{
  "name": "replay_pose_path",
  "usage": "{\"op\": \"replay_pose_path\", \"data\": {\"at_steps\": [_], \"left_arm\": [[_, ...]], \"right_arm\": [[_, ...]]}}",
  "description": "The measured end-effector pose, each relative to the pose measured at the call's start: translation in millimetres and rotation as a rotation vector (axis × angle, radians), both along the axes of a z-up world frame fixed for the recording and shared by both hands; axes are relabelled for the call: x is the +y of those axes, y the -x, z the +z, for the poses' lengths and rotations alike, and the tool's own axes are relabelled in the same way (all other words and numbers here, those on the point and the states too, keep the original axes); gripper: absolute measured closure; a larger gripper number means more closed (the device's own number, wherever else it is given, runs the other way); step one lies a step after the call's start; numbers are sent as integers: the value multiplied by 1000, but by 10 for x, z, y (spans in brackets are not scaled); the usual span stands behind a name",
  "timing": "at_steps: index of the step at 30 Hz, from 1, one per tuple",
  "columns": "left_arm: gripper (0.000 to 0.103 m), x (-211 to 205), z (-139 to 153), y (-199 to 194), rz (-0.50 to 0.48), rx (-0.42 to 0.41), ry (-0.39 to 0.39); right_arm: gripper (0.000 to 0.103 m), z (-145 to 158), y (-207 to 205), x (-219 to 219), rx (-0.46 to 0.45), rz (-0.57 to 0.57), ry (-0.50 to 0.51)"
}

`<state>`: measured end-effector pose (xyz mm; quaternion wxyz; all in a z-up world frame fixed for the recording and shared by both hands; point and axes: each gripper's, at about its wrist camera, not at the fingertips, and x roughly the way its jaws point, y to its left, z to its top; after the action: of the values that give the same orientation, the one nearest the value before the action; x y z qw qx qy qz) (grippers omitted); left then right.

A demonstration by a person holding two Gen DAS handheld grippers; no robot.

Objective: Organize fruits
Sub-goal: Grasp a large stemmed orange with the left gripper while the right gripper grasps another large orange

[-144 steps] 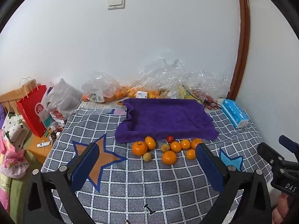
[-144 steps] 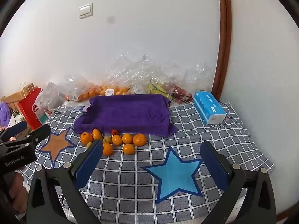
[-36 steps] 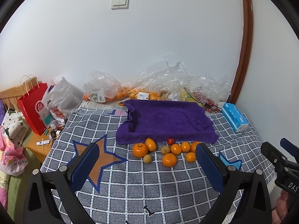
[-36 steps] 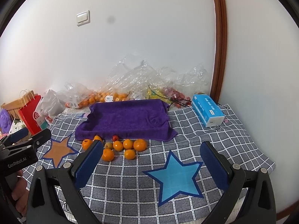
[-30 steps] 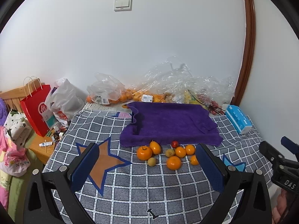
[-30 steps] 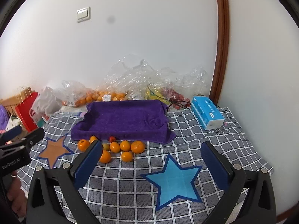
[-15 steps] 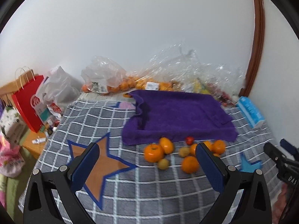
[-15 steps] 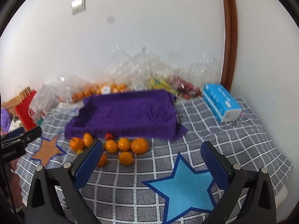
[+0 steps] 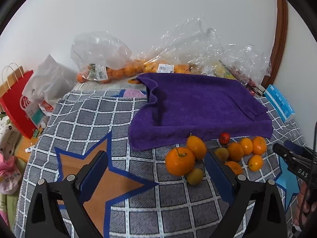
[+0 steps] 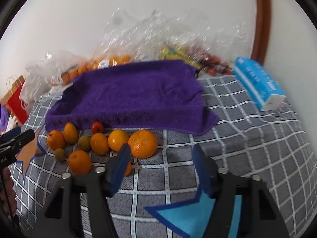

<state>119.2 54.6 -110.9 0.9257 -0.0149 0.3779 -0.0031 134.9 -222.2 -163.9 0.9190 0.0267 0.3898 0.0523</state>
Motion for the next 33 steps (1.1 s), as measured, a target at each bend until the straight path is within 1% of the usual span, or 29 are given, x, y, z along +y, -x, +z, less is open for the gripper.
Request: {"op": "replay_pose_path", "data": {"at_steps": [3,6,11,14,17,19,22,26,27,29,31,33], "left_arm": [[6,40,-68,-56,-2,1,9],[5,84,-139,-98,1,12,24],[6,114,-229,-164,-10,42,53],[6,73,-258,-197,-34,60,58],[6,26,-290,-231,-46,79,43],[6,5,-310,-216,-59,84,43],[12,-45,-338,-217,-80,90,39],[18,-127,-338,-259,-109,99,59],[23,-147,-343,-286,-116,108,68],[28,-169,-357,-340,-126,127,89],[31,-193,-383,-399,-131,146,116],[39,-209,-409,-434,-135,158,130]], "right_arm": [[43,-112,-149,43,31,26,-30],[49,-221,-258,93,59,54,-41],[49,-263,-325,145,47,76,-15],[49,-293,-389,166,60,94,-5],[59,-341,-431,159,64,108,-15],[60,-343,-420,138,59,115,-28],[60,-320,-377,93,40,101,-11],[60,-277,-263,9,11,87,8],[60,-272,-240,-17,8,83,9],[60,-274,-214,-67,8,78,-3],[60,-292,-220,-97,12,83,-15],[60,-315,-232,-97,15,83,-16]]}}
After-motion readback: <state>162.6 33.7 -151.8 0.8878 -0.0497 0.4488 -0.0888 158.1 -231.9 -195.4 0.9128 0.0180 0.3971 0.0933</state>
